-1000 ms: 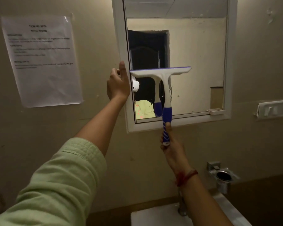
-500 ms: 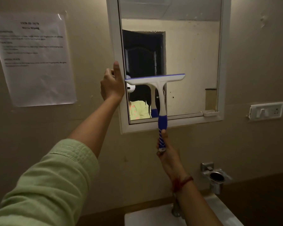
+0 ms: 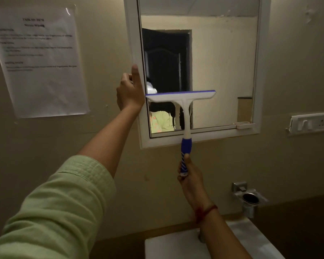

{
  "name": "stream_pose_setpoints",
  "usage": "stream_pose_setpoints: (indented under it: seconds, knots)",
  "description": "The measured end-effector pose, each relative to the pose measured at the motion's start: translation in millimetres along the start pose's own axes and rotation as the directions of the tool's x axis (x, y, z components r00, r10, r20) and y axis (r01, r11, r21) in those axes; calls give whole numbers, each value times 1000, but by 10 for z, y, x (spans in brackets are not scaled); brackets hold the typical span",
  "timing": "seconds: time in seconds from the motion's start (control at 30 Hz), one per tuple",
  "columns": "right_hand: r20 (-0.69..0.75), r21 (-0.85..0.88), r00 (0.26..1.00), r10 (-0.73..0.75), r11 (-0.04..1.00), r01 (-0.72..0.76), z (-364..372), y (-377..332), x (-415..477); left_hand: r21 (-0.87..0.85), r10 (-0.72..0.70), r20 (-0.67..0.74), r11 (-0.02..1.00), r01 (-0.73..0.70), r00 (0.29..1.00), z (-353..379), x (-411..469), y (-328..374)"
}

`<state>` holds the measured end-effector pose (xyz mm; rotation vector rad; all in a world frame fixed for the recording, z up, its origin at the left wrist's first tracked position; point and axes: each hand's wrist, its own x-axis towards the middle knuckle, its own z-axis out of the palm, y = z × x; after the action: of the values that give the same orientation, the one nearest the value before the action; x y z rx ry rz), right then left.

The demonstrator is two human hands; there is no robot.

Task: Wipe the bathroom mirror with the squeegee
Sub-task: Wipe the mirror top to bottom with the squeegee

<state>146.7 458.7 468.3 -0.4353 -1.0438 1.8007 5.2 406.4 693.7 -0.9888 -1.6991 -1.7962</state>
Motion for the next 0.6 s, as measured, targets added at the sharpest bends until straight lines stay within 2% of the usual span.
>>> stream_pose_setpoints:
  seconds: [0.17, 0.3, 0.43, 0.6]
  knots:
    - [-49, -1, 993, 108, 994, -109, -221, 359, -172, 22, 9, -2, 1000, -9, 1000, -10, -1, 8]
    - [-28, 20, 997, 70, 997, -69, -143, 153, -129, 16, 1, -6, 1000, -1, 1000, -6, 8, 8]
    - [22, -81, 1000, 1, 997, 1, -18, -95, -22, -8, 7, 3, 1000, -7, 1000, 3, 7, -3]
    - [-29, -183, 997, 71, 980, -75, -231, 233, -154, 20, 2, -10, 1000, -2, 1000, 2, -4, 19]
